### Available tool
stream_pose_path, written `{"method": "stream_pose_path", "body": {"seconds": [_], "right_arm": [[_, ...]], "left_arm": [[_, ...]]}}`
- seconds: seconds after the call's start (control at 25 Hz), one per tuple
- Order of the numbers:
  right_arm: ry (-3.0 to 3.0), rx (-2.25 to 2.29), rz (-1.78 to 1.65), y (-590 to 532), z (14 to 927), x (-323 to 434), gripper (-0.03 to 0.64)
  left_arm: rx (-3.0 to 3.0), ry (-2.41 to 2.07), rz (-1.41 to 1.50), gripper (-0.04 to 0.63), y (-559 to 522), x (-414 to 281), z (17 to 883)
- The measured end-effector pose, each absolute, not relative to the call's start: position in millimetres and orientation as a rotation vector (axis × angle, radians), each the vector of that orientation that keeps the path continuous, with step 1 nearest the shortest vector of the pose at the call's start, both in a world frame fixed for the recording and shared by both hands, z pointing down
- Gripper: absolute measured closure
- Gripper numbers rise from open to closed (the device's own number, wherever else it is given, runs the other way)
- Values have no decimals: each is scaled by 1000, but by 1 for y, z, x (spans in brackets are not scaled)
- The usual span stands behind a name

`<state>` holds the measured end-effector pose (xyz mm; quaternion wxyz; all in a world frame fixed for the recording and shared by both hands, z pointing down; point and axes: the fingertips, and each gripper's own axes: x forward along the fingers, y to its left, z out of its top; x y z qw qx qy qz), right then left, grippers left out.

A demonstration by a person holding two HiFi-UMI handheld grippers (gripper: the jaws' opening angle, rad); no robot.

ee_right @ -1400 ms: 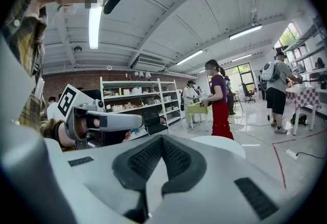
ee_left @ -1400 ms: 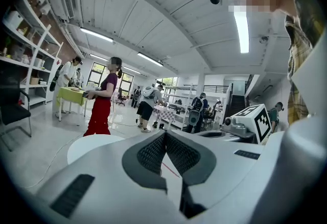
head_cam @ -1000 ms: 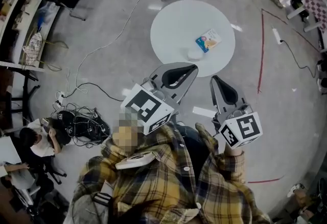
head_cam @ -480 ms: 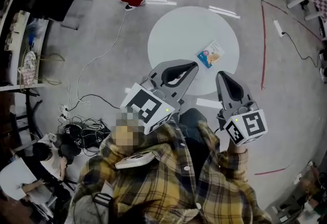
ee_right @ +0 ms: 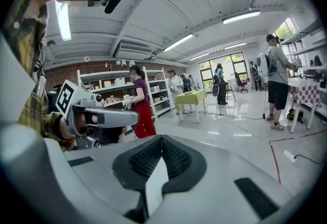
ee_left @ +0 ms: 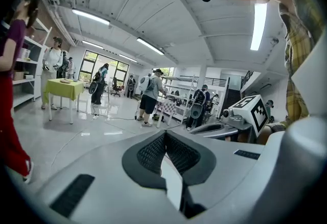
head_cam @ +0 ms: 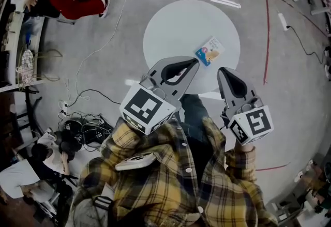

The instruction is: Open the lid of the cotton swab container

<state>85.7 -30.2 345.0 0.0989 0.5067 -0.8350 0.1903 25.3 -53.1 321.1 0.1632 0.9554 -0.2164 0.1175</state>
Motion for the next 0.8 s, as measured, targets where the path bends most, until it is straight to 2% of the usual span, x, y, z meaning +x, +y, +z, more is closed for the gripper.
{"method": "stream_pose_path", "body": {"seconds": [0.8], "right_arm": [[-2495, 1398, 617, -35, 366, 70, 600]], "left_arm": [[2683, -693, 420, 575, -49, 13, 357]]}}
